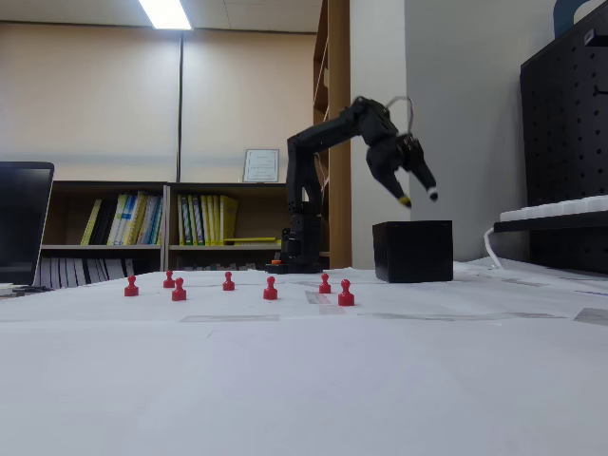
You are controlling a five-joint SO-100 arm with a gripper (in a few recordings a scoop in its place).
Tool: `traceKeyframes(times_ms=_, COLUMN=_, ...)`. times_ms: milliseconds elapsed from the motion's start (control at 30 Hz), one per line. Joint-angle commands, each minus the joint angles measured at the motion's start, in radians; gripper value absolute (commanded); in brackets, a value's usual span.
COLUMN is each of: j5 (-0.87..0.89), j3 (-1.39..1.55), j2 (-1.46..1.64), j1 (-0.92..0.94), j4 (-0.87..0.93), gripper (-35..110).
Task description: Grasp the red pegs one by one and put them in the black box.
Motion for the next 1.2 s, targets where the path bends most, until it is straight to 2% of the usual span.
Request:
traceKeyframes(times_ms=0, j5=0.153, j3=-0.107, j2=-0.089, j1=0.15, j4=-0.16, gripper=16)
traceKeyframes(times_ms=267, j5=0.437, j3=-0.561, j2=-0.052, j1=0.337, j4=-0.574, gripper=16)
traceKeyframes(times_ms=433, j5=0.526, j3=-0.747, j2=0.026, j1=0.391, j4=-0.854, gripper=16)
traceKeyframes(times_ms=633, j5=0.589, j3=-0.93, j2=0.129, j1=0.433, j4=-1.273, gripper=16)
traceKeyframes(times_ms=900, j5=0.584, j3=-0.946, j2=0.227, j1=0.451, j4=-1.445, gripper=16)
traceKeyframes(times_ms=1167, j5=0.591, j3=-0.943, j2=0.299, j1=0.454, j4=-1.513, gripper=16)
